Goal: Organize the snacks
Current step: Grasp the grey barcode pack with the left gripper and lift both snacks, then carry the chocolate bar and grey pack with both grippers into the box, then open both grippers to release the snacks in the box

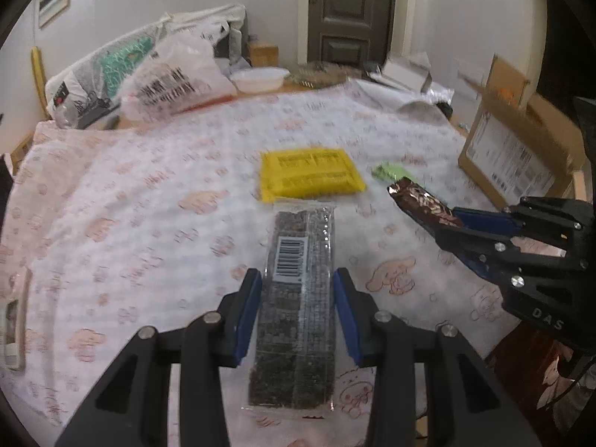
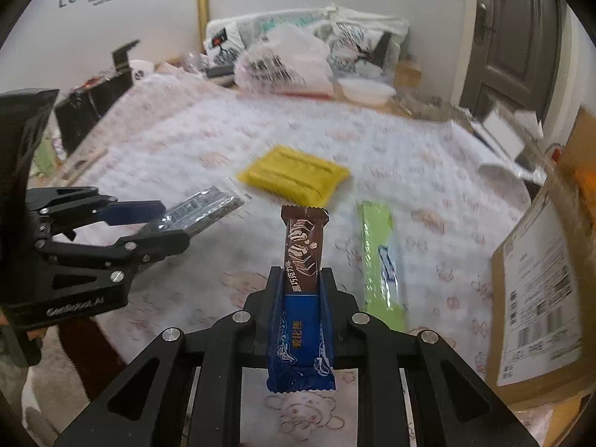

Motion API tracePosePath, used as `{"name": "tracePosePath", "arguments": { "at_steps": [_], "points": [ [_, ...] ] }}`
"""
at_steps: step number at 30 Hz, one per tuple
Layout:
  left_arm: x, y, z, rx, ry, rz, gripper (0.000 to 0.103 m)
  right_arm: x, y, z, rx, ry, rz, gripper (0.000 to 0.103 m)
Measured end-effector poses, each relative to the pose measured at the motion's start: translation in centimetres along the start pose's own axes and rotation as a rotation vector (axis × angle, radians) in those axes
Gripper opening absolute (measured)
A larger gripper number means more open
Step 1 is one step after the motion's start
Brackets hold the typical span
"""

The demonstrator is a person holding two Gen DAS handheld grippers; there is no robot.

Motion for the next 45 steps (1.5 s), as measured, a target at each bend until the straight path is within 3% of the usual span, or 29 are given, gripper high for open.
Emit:
{"name": "tracePosePath", "arguments": {
  "at_steps": [4, 13, 16, 20, 26, 30, 37, 45],
  "points": [
    [-3.6, -0.5, -1.2, 0.0, 0.083, -0.002, 0.037, -2.7, -1.0, -1.6, -0.041, 0.066, -0.023, 0.014],
    [-10.7, 2.7, -5.5, 0.091, 0.236, -0.017, 0.037, -10.9, 0.8, -4.8, -0.074, 0.27, 0.068, 0.014],
    [-12.3, 5.6, -7.4, 0.148, 0.279, 0.013, 0.037, -13.4, 3.1, -4.9, -0.052, 0.313, 0.114, 0.014],
    [-13.1, 10.7, -10.3, 0.203, 0.304, 0.118, 0.037, -15.6, 7.3, -3.8, 0.009, 0.333, 0.18, 0.014],
    [-10.2, 19.0, -14.2, 0.227, 0.282, 0.231, 0.037, -16.6, 14.5, -1.2, 0.127, 0.299, 0.256, 0.014],
    [-6.0, 23.9, -15.9, 0.227, 0.181, 0.319, 0.037, -15.9, 18.3, 0.8, 0.177, 0.237, 0.291, 0.014],
    [-0.7, 28.4, -15.8, 0.233, 0.056, 0.32, 0.037, -14.7, 22.3, 2.9, 0.224, 0.181, 0.278, 0.014],
    [2.3, 29.5, -15.1, 0.226, -0.034, 0.321, 0.037, -13.2, 23.4, 3.6, 0.224, 0.149, 0.263, 0.014]
  ]
}}
Point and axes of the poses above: each gripper's, at about its wrist camera, not at the fingertips, and x roughly the way its jaws point, y to its right, z to its underside, the point moved 1 cm from there along x, roughly the way its jaws point, and after that the axes turned 3 degrees about -x, right-handed, at the moved point
